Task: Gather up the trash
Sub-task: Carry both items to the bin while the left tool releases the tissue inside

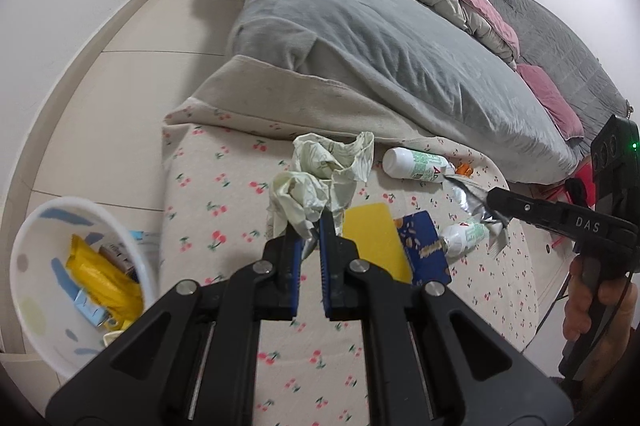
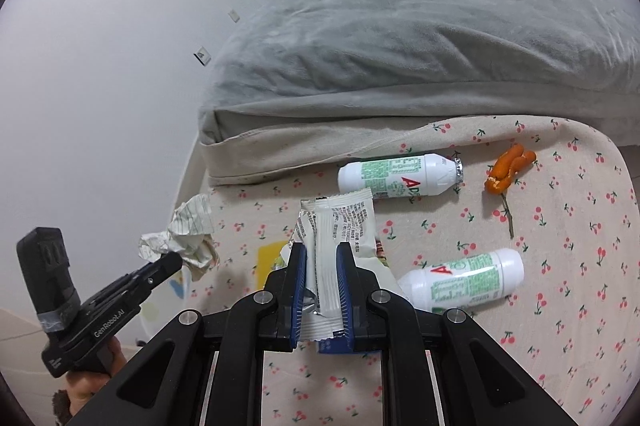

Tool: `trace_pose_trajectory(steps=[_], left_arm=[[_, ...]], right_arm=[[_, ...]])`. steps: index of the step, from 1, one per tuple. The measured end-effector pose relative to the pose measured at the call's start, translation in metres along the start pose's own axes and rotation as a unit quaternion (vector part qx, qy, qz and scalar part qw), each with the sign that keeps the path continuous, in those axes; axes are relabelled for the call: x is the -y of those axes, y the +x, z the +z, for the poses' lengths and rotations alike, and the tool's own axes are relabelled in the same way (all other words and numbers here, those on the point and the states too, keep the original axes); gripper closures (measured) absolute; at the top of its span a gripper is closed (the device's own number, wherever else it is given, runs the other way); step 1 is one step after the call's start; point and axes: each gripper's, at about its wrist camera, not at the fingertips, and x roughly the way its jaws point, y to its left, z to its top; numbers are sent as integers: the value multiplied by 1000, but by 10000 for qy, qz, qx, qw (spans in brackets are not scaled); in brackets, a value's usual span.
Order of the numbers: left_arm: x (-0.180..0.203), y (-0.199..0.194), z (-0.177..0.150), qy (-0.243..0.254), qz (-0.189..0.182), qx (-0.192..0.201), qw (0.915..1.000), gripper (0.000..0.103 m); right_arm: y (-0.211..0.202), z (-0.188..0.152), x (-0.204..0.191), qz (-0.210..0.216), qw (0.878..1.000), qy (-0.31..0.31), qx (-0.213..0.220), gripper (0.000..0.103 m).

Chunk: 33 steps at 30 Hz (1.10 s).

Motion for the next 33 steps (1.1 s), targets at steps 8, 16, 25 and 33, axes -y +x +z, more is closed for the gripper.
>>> trace_pose_trajectory(steps=[8,16,25,33], left_arm=[[-24,-22,-15,-129,158,18,9998,94],[-49,-43,-29,-265,323,50,9991,94],[-89,-62,-43,-599,522,59,9968,93],[-122,-75,-55,-914,684,9,9935,93]], right_arm=[[-8,-12,-23,79,9998,-159,55,87],[-3,-25,-45,160,9993,-337,25,87],[12,-34,-83,291,9978,-586,-96,87],[32,-43,-122,436,9953,-819,-264,87]])
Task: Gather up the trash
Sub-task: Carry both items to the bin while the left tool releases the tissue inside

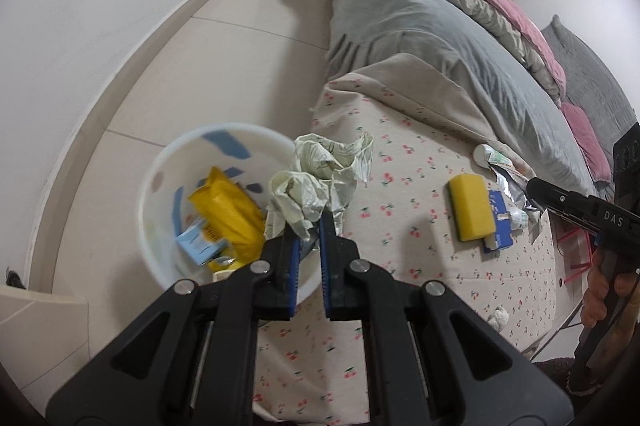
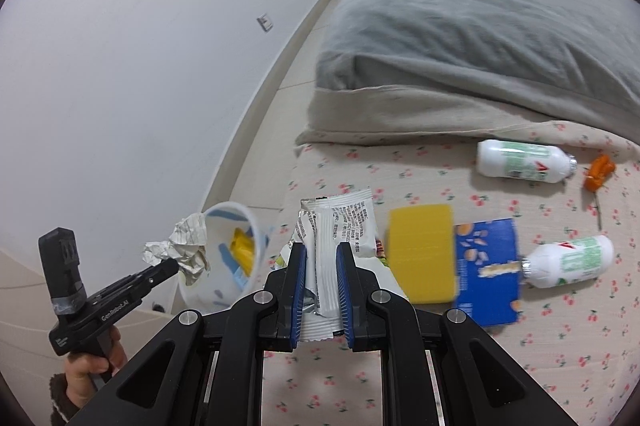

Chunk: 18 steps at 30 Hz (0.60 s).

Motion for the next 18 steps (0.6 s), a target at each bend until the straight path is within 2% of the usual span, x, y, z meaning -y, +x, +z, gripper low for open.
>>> trace_pose_trajectory(steps=[9,11,13,15,17,18], left_arm=[[-34,-2,-5,-378,316,-140,9987,93],[-39,-3,-6,-403,411,-143,9982,89],[-42,-4,-5,-401,486,-124,9979,77],[-46,-6,-5,-428,623,-130,9971,45],[-49,-8,-5,-468,785,-88,9958,33],[-51,-9,-5,-478,848,-78,9952,32]], right_arm=[[31,-6,-46,150,9991,-316,-234,87],[37,-8,-55,180,9988,-365,-274,87],[43,-10,-61,206,9985,-407,-312,87],[49,-11,-67,225,9982,-440,-352,87],[56,-11,-73,235,9979,-465,-384,87],[59,-11,-75,237,9978,-468,-400,87]])
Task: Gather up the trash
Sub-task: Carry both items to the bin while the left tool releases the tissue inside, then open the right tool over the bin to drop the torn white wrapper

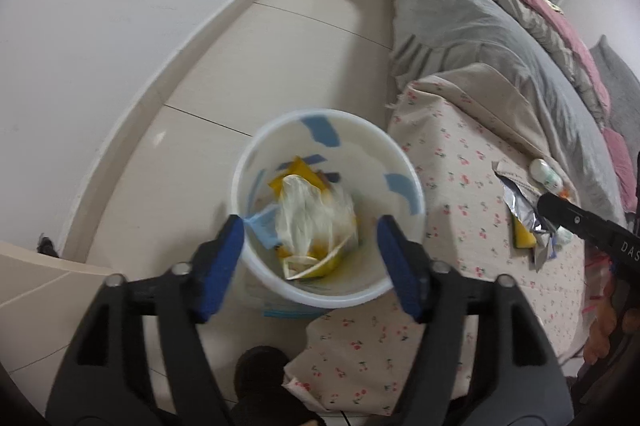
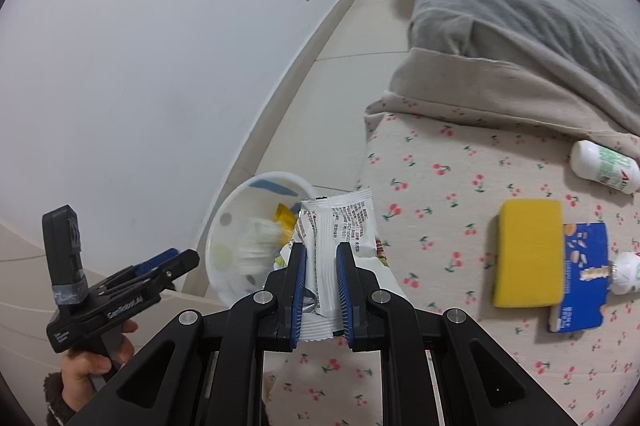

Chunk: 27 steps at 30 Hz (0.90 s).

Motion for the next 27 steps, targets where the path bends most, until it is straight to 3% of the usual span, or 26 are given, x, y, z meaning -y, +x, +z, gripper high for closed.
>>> trace_pose_trajectory(steps=[10,22,25,26,27], left_arm=[[-15,-2,-1,44,583,78,9983,19],[-18,-3,-2,156,699,83,9974,17],[-19,-3,-3,168,700,65,9974,17],[-19,-3,-3,170,700,63,9974,17],[-20,-3,-3,171,700,64,9974,17]], right_arm=[[32,3,-18,77,9998,-126,-139,87],[67,7,-35,147,9995,-197,-222,86],[72,8,-36,164,9996,-164,-159,82],[75,9,-36,176,9997,-134,-143,77],[75,10,-36,177,9997,-86,-154,65]])
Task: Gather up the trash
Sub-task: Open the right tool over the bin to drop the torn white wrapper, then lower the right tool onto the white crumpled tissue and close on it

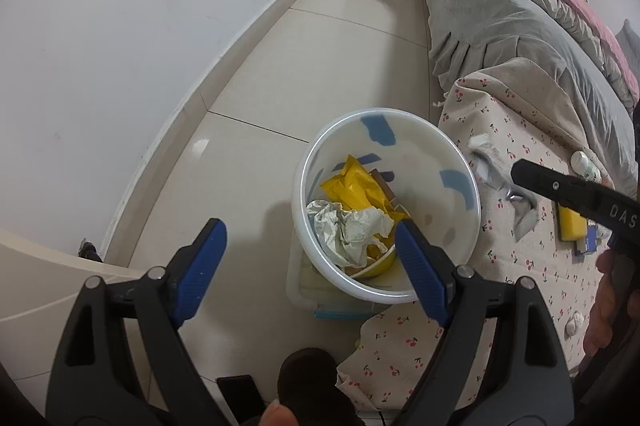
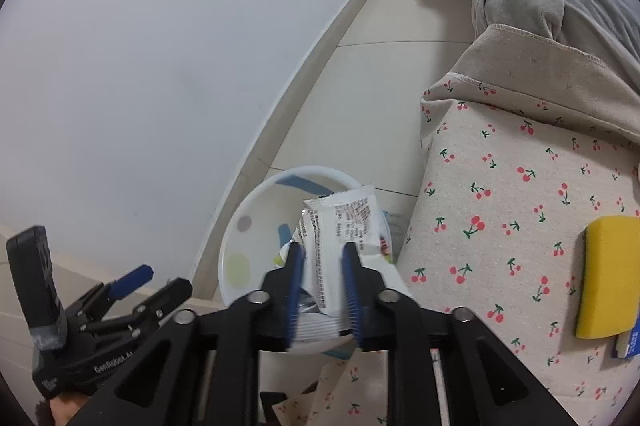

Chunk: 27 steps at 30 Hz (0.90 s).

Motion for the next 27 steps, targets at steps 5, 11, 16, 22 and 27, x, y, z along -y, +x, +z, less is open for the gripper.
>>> trace_pose_trajectory(steps=[5,11,16,22,27], left_arm=[[0,0,-1,-4,-39,-24,10000,17],[3,-1,-3,21,-158,-58,9999,17],[7,-2,-4,61,-210,-76,9997,17],[17,-2,-6,181,-281,-108,9994,17],[29,-6,-9,301,-453,-139,9984,17]], right_arm=[[-4,2,5,72,9996,254,88,39],[-15,2,7,8,9996,247,135,39],[-29,-2,10,-124,9997,150,144,39],[-55,-13,29,-421,9990,38,116,38],[-83,-24,52,-722,9973,57,90,38]])
